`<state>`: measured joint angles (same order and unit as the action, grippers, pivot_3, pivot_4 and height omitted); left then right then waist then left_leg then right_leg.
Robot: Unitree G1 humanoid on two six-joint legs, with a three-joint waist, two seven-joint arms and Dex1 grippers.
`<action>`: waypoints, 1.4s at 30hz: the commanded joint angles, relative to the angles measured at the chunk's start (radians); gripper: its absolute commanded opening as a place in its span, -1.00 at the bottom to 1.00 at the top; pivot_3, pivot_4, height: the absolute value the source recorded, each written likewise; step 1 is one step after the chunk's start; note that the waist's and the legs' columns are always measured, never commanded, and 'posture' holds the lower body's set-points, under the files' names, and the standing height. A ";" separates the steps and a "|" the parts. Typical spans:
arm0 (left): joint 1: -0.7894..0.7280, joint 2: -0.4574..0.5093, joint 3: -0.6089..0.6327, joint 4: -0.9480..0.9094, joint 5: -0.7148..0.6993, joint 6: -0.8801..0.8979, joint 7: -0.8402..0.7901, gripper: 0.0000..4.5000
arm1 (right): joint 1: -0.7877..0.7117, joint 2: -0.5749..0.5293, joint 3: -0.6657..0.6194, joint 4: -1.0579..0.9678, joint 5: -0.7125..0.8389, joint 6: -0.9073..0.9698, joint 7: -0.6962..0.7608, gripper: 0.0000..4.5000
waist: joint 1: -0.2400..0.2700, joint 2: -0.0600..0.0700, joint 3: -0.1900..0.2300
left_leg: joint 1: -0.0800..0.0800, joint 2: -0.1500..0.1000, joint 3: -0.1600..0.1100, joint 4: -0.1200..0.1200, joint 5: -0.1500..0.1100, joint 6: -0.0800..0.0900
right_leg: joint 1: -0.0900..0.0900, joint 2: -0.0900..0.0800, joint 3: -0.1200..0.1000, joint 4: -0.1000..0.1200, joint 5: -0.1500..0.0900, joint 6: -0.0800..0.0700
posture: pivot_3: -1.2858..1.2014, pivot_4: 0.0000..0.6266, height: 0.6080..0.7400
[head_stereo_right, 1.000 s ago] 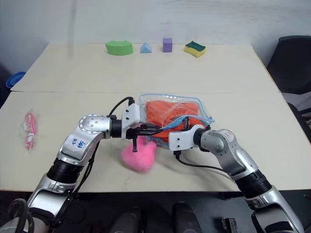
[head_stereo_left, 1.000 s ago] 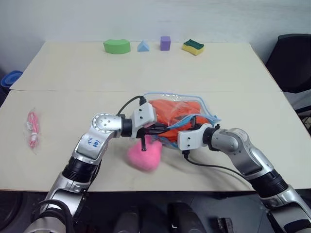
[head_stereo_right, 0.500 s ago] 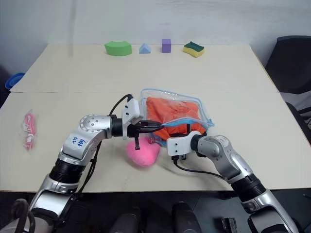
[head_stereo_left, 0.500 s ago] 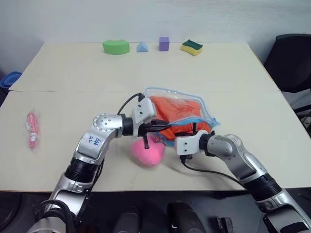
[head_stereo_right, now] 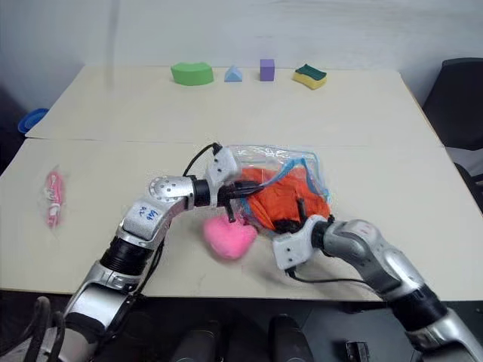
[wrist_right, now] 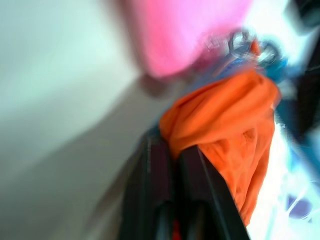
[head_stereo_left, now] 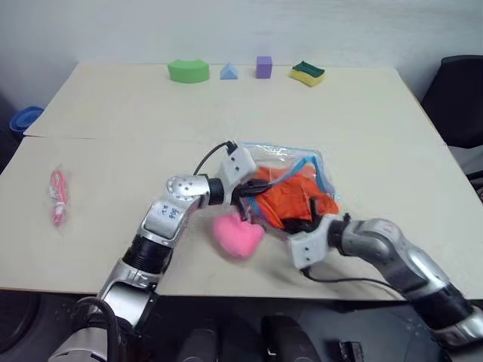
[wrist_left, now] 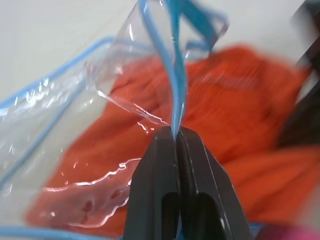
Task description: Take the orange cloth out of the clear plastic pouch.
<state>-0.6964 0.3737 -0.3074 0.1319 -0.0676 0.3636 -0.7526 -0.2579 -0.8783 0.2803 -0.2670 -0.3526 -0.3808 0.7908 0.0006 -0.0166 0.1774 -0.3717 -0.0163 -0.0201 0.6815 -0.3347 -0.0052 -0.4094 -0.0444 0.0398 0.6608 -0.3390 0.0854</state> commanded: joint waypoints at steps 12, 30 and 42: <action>0.074 0.128 0.043 -0.034 0.045 -0.100 -0.072 -1.00 | 0.603 -0.313 -0.596 0.273 0.118 -0.302 0.014 -0.98 | -0.001 -0.002 0.001 | 0.003 0.000 0.003 -0.001 -0.001 0.002 | 0.002 0.001 0.004 0.000 0.000 0.001 | 0.03 -0.52 1.00; 0.214 0.215 0.045 -0.291 -0.046 -0.033 -0.257 -1.00 | 0.201 0.065 -0.438 0.289 0.211 0.266 -0.158 -0.98 | -0.001 0.003 -0.001 | 0.002 0.002 0.003 -0.001 -0.001 0.002 | 0.000 0.002 0.005 0.001 0.000 0.001 | 0.03 -0.52 1.00; 0.272 0.223 0.343 -0.464 -0.409 0.340 -0.238 0.26 | 0.386 0.003 -0.721 -0.102 0.664 0.836 0.104 0.52 | -0.002 0.003 0.000 | 0.001 0.002 0.002 -0.002 -0.001 0.003 | 0.000 0.002 0.004 0.001 0.000 0.001 | 0.03 -0.52 1.00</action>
<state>-0.4284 0.5757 -0.0527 -0.2627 -0.3713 0.6303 -0.9862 0.1162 -0.8388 -0.3349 -0.2898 0.2079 0.3624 0.8424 -0.0012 -0.0133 0.1771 -0.3710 -0.0139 -0.0180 0.6799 -0.3363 -0.0022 -0.4095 -0.0429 0.0442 0.6618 -0.3388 0.0859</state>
